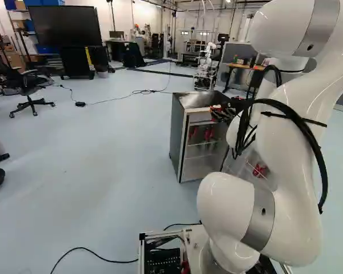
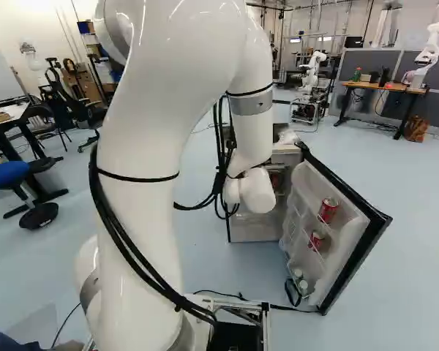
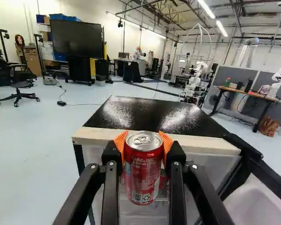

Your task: Grab a drink from the fridge

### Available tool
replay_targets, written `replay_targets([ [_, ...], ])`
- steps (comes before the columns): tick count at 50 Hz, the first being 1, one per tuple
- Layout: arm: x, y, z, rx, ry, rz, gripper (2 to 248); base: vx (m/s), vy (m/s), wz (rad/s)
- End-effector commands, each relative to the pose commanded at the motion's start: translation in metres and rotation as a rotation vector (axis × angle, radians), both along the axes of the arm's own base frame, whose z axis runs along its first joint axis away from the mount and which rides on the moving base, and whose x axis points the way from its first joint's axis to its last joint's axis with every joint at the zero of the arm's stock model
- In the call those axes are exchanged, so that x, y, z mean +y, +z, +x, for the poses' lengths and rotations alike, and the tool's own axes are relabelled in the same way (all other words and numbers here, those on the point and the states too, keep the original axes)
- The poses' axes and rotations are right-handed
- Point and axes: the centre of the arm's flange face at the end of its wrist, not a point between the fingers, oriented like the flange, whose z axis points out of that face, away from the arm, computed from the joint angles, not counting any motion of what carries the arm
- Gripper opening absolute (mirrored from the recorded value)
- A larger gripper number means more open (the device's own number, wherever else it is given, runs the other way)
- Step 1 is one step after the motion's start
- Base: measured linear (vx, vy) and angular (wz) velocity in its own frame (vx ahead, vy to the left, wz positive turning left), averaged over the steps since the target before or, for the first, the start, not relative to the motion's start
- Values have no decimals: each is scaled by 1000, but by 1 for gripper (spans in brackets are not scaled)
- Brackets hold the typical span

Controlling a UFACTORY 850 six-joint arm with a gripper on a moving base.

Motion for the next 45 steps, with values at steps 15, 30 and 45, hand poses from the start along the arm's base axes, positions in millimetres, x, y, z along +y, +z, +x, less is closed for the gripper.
replay_targets([
  [15,-1,15,5,-15,3,-25,98,0,0,0],
  [30,-3,22,15,-32,11,-38,98,0,0,0],
  [45,-6,20,31,-41,25,-44,98,0,0,0],
])
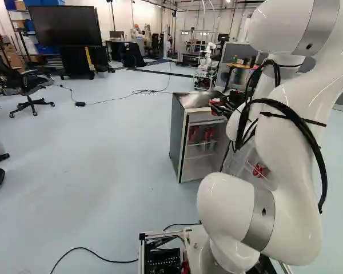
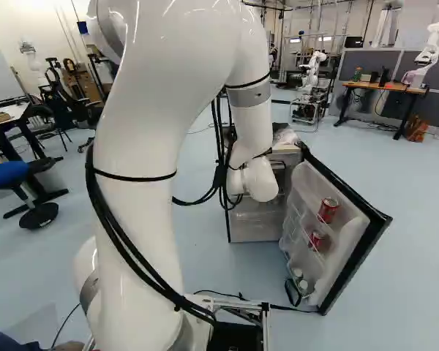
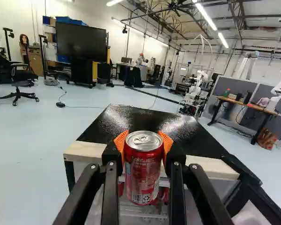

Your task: Grab a drink from the fridge

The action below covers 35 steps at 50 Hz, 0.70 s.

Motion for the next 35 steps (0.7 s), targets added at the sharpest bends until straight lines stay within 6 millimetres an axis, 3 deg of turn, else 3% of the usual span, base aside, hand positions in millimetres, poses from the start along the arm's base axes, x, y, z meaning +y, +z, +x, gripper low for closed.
replay_targets([
  [35,-12,-4,40,-33,-22,-3,98,0,0,0],
])
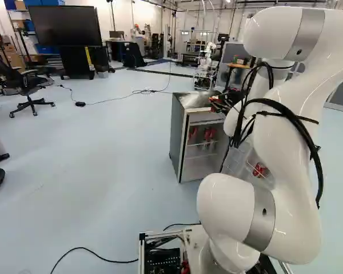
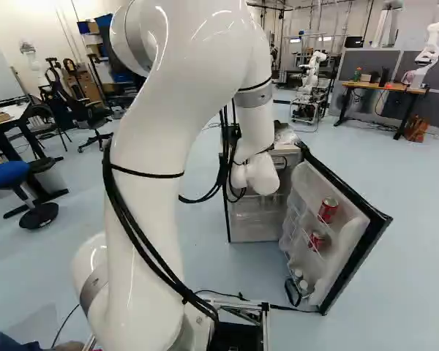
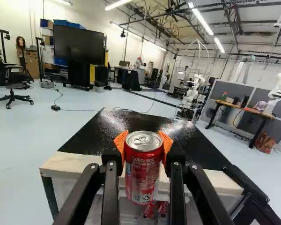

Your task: Grab a drink from the fridge

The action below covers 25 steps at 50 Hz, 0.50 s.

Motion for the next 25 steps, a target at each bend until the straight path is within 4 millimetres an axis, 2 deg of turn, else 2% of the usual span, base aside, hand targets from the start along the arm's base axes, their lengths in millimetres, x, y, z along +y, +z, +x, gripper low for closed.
replay_targets([
  [25,-6,-3,29,-27,-26,3,98,0,0,0],
])
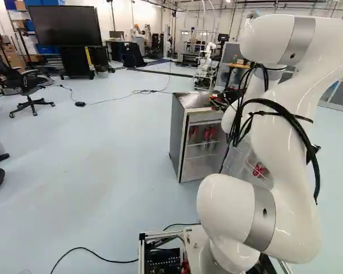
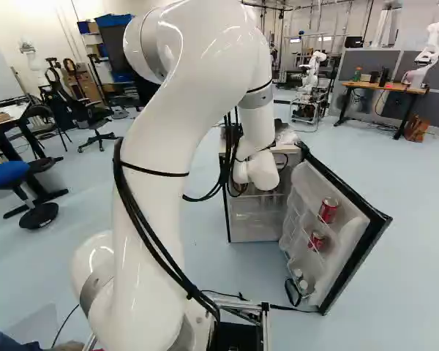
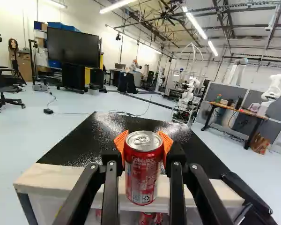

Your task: Grab a drink from the fridge

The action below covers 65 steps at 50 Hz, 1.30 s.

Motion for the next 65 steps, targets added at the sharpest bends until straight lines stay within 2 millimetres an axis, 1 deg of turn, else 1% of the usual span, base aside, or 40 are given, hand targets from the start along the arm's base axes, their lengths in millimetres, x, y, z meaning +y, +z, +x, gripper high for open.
replay_targets([
  [35,15,-3,40,-32,-6,10,98,0,0,0],
  [51,22,-18,60,-31,6,17,98,0,0,0],
  [62,23,-19,64,-33,11,16,98,0,0,0],
  [63,23,-20,65,-33,11,16,109,0,0,0],
  [65,23,-20,65,-33,12,16,109,0,0,0],
])
